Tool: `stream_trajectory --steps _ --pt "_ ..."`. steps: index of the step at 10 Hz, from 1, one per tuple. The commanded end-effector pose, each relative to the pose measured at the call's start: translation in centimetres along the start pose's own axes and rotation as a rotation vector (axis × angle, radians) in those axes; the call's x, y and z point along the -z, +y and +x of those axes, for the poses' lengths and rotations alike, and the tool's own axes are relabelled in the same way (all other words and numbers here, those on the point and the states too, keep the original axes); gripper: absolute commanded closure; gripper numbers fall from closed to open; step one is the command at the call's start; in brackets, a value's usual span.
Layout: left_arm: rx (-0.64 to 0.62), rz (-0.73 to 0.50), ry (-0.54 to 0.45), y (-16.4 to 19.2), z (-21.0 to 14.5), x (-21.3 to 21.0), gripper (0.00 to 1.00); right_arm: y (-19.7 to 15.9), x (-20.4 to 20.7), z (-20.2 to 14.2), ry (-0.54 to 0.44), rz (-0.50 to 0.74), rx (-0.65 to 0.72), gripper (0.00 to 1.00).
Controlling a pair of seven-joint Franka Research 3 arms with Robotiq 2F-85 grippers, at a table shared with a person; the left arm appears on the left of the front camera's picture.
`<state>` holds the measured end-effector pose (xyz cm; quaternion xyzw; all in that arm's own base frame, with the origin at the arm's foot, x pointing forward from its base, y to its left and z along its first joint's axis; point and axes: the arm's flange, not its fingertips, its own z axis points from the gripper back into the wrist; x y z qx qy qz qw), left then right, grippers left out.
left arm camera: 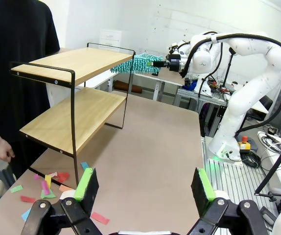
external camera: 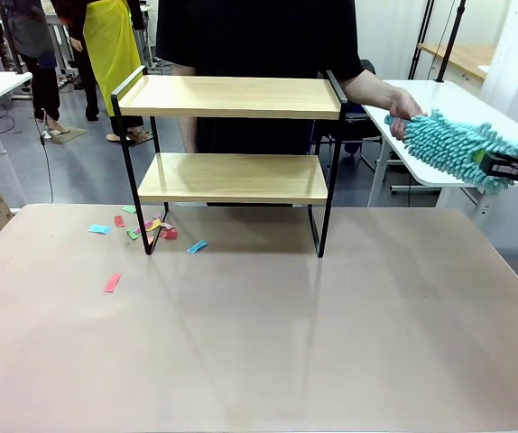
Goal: Clean the shelf.
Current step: Hand the Duster back to the human.
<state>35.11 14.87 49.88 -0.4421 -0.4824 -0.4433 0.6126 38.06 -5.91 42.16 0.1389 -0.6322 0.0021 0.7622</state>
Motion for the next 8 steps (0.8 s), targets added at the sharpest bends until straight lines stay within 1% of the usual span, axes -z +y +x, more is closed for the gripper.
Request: stream_trajectory --steps 1,3,4,5,6,7,8 --pt "0.008 -0.006 -0.007 -0.4 0.2 0.0 0.0 0.0 0.0 0.1 -0.002 0.003 -0.005 0.83" --pt "0.008 -0.006 -0.007 -0.4 0.2 0.0 0.0 0.0 0.0 0.1 -0.002 0.003 -0.005 0.83" --pt "0.008 -0.006 -0.007 -0.4 0.2 0.0 0.0 0.0 0.0 0.0 -0.001 0.001 0.0 0.26" --pt "0.008 -0.006 -0.007 -0.4 0.2 0.0 0.0 0.0 0.0 0.5 -0.018 -0.002 0.001 0.25" --pt "0.008 -0.006 -0.007 -0.4 0.2 0.0 0.0 0.0 -0.3 1.1 -0.03 0.001 0.006 0.0" --pt "0.008 -0.006 -0.007 -0.4 0.2 0.0 0.0 0.1 -0.7 2.1 -0.041 0.007 0.014 0.0" --pt "0.008 -0.006 -0.007 -0.4 0.2 0.0 0.0 0.0 -1.5 3.9 -0.066 0.024 0.051 0.0"
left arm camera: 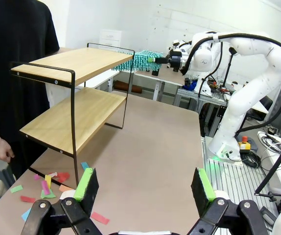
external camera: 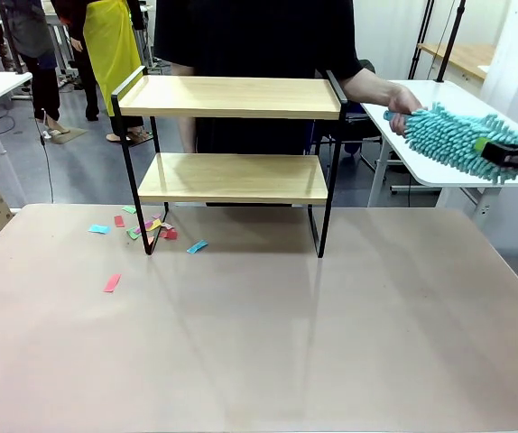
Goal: Clean the shelf.
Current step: Hand the Duster back to the human.
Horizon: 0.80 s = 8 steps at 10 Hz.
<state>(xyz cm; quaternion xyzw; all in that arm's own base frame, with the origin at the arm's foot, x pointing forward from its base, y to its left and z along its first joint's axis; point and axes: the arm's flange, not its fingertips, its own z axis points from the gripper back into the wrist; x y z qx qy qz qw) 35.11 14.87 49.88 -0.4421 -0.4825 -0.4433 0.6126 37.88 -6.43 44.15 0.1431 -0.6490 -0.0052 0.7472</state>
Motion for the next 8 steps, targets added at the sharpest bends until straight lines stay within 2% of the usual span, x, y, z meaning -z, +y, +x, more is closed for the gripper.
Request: stream_trajectory --steps 1,3,5,8 --pt "0.008 -0.006 -0.007 -0.4 0.2 0.0 0.0 -0.2 -1.6 3.9 -0.049 0.038 0.093 0.02" --pt "0.008 -0.006 -0.007 -0.4 0.2 0.0 0.0 -1.5 -3.4 8.1 -0.153 0.043 0.204 0.0" --pt "0.008 -0.006 -0.007 -0.4 0.2 0.0 0.0 -4.8 -5.0 13.1 -0.282 -0.007 0.378 0.0" --pt "0.008 -0.006 -0.007 -0.4 0.2 0.0 0.0 -10.7 -6.3 15.9 -0.382 -0.072 0.573 0.0"
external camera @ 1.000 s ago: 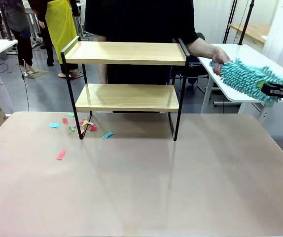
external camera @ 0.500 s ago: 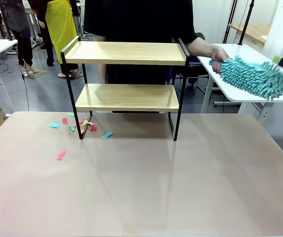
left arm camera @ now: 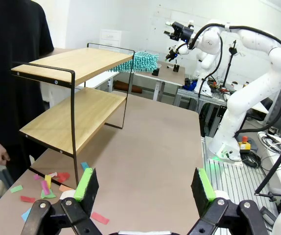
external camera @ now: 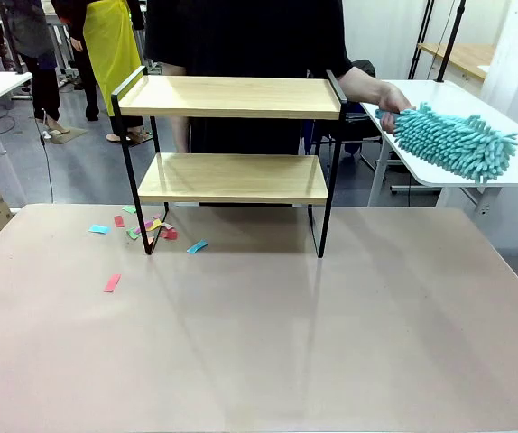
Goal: Clean the shelf.
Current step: Hand the Duster back to the human.
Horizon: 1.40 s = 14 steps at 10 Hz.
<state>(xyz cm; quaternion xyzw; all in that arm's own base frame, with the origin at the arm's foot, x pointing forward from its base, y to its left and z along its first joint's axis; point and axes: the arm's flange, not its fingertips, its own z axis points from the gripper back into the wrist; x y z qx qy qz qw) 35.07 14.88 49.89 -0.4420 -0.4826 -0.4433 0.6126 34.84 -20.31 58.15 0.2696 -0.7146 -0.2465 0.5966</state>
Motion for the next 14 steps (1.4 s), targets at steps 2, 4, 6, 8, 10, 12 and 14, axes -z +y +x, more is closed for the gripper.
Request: stream_trajectory --steps 2,4,6,8,10,12,14 --pt "0.008 -0.007 -0.007 -0.3 0.2 0.0 0.0 -1.6 1.9 0.3 -0.017 -0.039 0.078 0.0" --pt "0.008 -0.007 -0.007 -0.3 0.2 0.0 0.0 -1.3 0.3 0.8 -0.015 -0.018 0.036 0.0" --pt "0.008 -0.007 -0.007 -0.3 0.2 0.0 0.0 -1.3 0.3 0.8 -0.015 -0.018 0.036 0.0" --pt "0.008 -0.007 -0.007 -0.3 0.2 0.0 0.0 -1.3 0.3 0.8 -0.015 -0.018 0.036 0.0" --pt "0.008 -0.007 -0.007 -0.3 0.2 0.0 0.0 -1.3 0.3 0.8 -0.015 -0.018 0.036 0.0" --pt "0.008 -0.007 -0.007 -0.3 0.2 0.0 0.0 -1.3 0.3 0.8 -0.015 -0.018 0.036 0.0" --pt "0.008 -0.007 -0.007 -0.3 0.2 0.0 0.0 -1.3 0.3 0.8 -0.015 -0.018 0.036 0.0"
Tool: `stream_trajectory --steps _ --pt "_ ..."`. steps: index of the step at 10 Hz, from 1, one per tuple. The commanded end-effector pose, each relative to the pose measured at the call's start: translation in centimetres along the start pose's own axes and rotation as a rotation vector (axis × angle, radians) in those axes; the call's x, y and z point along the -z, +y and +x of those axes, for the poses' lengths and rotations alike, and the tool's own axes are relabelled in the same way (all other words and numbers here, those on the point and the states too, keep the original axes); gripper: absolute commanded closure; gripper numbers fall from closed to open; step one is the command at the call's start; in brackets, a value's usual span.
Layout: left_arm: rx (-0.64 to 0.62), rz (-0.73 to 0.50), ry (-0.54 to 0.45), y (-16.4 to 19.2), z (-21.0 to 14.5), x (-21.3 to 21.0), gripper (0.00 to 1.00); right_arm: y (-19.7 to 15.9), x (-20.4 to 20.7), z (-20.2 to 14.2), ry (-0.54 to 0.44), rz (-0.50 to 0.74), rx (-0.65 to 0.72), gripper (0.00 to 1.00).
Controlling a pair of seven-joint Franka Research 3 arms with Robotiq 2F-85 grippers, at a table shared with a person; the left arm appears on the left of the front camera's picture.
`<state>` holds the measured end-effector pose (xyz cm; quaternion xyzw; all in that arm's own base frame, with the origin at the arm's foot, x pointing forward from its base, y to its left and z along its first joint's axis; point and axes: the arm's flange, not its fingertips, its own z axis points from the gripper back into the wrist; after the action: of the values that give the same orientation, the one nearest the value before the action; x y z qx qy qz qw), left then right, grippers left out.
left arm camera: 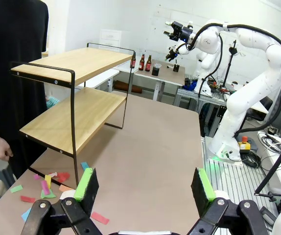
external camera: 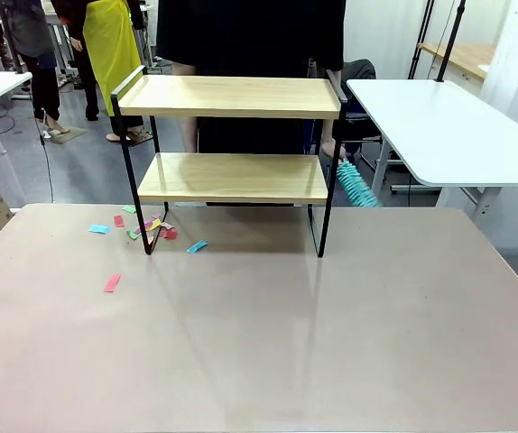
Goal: Clean the shelf.
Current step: Hand the Duster back to the human.
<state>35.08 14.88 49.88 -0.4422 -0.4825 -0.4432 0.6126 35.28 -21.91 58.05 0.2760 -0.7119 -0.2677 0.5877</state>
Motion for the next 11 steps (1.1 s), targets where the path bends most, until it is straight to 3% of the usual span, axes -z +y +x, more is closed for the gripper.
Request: stream_trajectory --steps 1,11 --pt "0.008 -0.006 -0.007 -0.33 0.16 0.0 0.0 0.02 -0.19 -0.12 0.003 0.001 -0.004 0.0" --pt "0.008 -0.006 -0.007 -0.33 0.16 0.0 0.0 0.02 -0.19 -0.12 0.003 0.001 -0.004 0.0"
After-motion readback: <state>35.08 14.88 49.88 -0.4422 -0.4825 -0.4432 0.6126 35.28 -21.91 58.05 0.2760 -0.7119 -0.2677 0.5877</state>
